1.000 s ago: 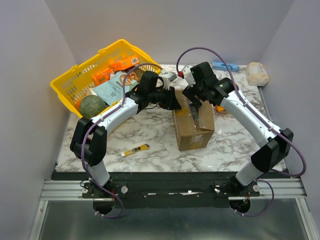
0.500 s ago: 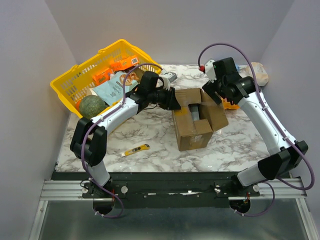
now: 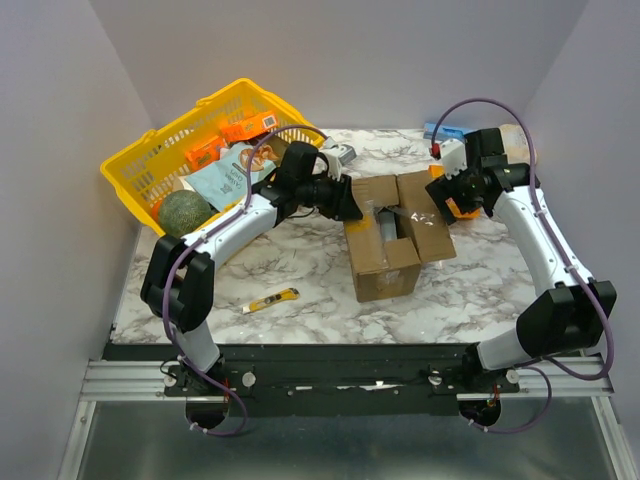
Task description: Unpack the express box
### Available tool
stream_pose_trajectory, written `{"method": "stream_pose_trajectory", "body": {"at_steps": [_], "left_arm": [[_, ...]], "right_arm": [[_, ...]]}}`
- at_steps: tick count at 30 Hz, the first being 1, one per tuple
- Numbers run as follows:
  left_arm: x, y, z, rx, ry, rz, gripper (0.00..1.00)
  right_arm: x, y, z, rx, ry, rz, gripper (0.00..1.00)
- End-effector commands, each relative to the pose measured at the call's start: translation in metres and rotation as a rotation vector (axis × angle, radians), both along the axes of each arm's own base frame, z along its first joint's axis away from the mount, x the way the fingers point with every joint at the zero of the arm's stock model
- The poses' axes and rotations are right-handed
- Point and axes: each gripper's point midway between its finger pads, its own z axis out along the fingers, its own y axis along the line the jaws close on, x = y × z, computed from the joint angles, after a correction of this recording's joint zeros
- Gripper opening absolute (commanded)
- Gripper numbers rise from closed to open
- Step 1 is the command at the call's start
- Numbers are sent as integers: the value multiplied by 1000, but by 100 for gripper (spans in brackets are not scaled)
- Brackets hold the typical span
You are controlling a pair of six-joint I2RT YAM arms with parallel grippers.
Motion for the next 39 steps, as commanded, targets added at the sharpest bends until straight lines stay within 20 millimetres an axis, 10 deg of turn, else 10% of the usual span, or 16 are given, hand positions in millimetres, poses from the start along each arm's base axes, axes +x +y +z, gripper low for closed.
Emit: {"method": "stream_pose_trajectory", "body": {"at_steps": [1, 5, 11, 17, 27, 29, 33, 39], "left_arm": [[-14, 10, -36, 103, 84, -40, 41], [-17, 3, 40, -9, -122, -125, 45], [-17, 7, 108, -62, -280, -116, 48], [-4, 38, 68, 143, -153, 77, 54], [-21, 43, 50, 213, -97, 19, 56], [-17, 42, 44, 240, -88, 38, 57], [-9, 44, 17, 319, -21, 78, 60], [14, 36, -7, 392, -8, 64, 58]], "right_arm": [[14, 36, 26, 164, -96, 83, 100], [35, 6, 78, 32, -252, 8, 100], [37, 36, 127, 174, -381, 126, 100], [40, 77, 120, 374, -338, 234, 100], [26, 86, 37, 453, -64, 123, 98], [14, 96, 28, 528, 3, 141, 84], [-1, 102, 31, 630, 32, 102, 17], [-42, 80, 13, 724, 65, -101, 0]]}}
